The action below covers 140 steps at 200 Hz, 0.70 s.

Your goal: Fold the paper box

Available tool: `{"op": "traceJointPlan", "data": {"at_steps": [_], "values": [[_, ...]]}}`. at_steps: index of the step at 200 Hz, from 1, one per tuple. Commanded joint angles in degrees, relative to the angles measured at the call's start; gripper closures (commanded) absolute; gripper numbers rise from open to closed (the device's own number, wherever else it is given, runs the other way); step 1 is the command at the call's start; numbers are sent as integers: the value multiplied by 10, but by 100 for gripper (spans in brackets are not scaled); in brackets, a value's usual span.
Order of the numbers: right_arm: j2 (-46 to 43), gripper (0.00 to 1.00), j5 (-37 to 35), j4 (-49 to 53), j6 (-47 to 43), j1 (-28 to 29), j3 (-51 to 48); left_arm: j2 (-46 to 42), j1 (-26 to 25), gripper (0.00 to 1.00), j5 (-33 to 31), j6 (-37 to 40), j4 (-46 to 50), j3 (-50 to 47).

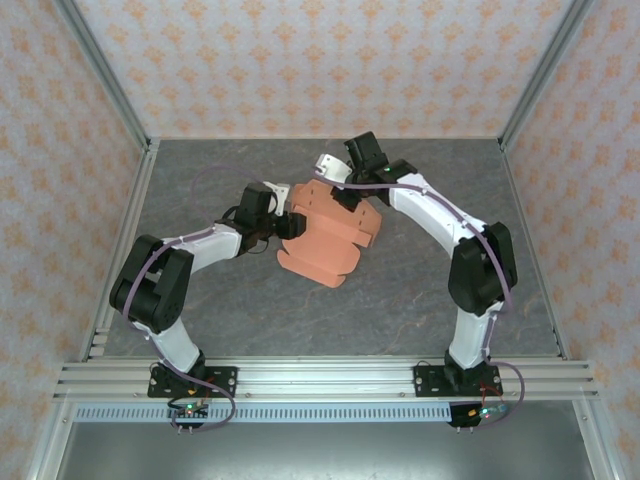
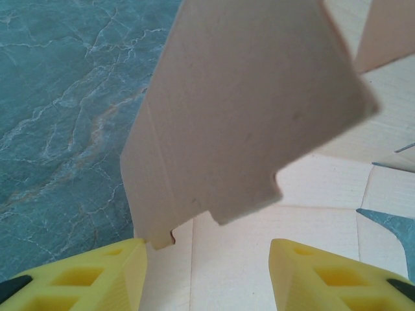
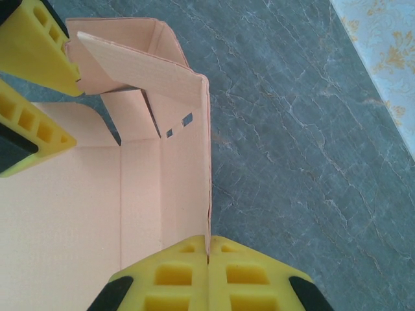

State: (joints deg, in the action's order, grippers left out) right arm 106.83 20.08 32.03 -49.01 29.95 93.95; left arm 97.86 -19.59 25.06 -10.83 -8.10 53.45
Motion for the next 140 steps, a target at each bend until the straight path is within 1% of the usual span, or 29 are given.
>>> {"op": "traceJointPlan", "data": {"at_steps": [1,23,49,57,96,140], "values": [[13,100,9,22,11,-3,25,-36,0,47,-10,-4,6,-21],[17,100,12,26,13,-3,31,-52,-1,47,-16,-3,10,-36],[19,100,14,31,13,-3,38,-58,-8,46,15,14,-8,-43],[19,100,15,32,13,-3,38,-51,-9,45,19,15,-15,-39],[14,100,17,35,13,-3,35,-1,-5,44,-1,27,-9,14],[10,100,20,38,11,-4,36,41,15,40,-7,33,-7,44]]}}
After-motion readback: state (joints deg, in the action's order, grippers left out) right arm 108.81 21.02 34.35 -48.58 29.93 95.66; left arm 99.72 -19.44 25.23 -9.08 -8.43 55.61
